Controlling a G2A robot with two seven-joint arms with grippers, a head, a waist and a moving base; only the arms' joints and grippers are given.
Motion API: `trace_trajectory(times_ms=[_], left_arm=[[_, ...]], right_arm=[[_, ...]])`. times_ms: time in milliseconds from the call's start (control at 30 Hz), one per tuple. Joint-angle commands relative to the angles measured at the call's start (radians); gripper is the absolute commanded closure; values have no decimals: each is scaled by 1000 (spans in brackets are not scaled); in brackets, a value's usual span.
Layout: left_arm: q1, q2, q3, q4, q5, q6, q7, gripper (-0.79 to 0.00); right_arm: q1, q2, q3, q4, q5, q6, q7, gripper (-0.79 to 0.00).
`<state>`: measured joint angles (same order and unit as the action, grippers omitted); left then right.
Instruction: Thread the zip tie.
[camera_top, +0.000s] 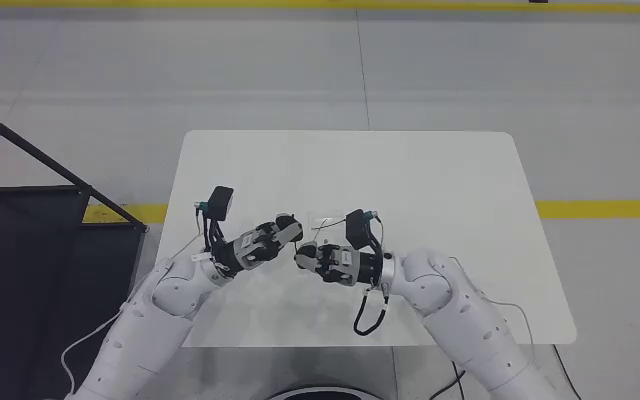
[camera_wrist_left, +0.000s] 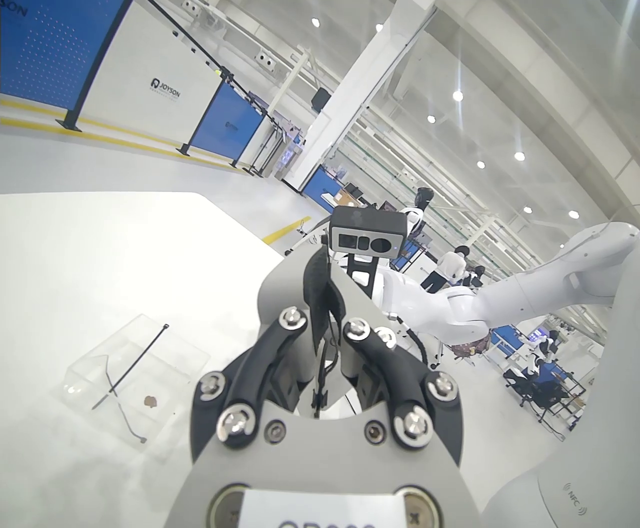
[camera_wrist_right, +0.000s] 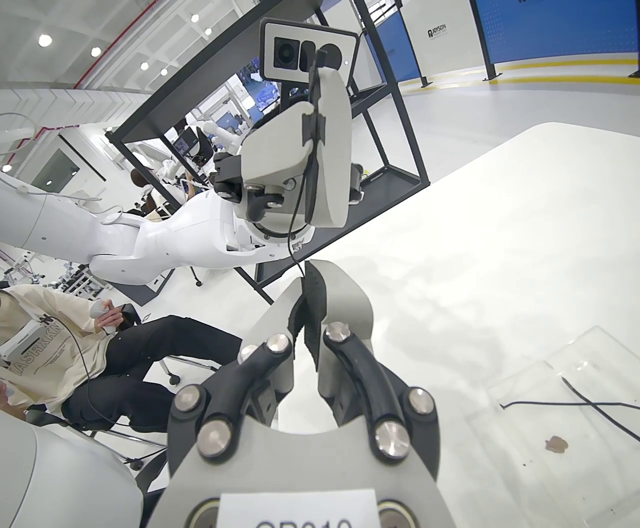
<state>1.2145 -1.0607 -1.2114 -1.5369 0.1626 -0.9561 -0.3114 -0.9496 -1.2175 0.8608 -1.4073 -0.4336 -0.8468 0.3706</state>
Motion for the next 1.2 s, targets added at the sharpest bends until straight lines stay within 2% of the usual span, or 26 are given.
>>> trace_trajectory(times_ms=[0, 133, 167, 300, 367, 400, 433, 533, 933, 1167], left_arm=[[3, 2, -9, -3, 5, -8, -2, 0], [12, 9, -37, -14, 16, -35, -25, 0], [15, 11, -44, -15, 16, -42, -35, 0], [28, 23, -75, -27, 22, -56, -83, 0], [38, 29, -86, -36, 24, -56, -106, 0], [43, 32, -90, -40, 23, -56, -117, 0], [47, 35, -94, -42, 22, -56, -128, 0], [60, 43, -98, -44, 10, -56, -156, 0], [63, 46, -92, -45, -1, -56, -175, 0], [72, 45, -97, -35, 13, -36, -134, 0]], right_arm=[[0, 2, 9, 2, 8, 3, 2, -631], [-10, 13, 52, -2, 17, 25, 24, -594], [-10, 18, 71, 0, 20, 58, 40, -560], [-8, 32, 131, -6, 57, 209, 122, -514], [-3, 37, 150, -9, 75, 279, 172, -443], [2, 38, 157, -5, 84, 324, 202, -437], [11, 39, 161, -3, 86, 374, 234, -462], [37, 38, 161, -4, 77, 521, 293, -785], [36, 37, 161, -6, 75, 534, 288, -785], [41, 33, 134, -68, -45, 754, 327, -779]])
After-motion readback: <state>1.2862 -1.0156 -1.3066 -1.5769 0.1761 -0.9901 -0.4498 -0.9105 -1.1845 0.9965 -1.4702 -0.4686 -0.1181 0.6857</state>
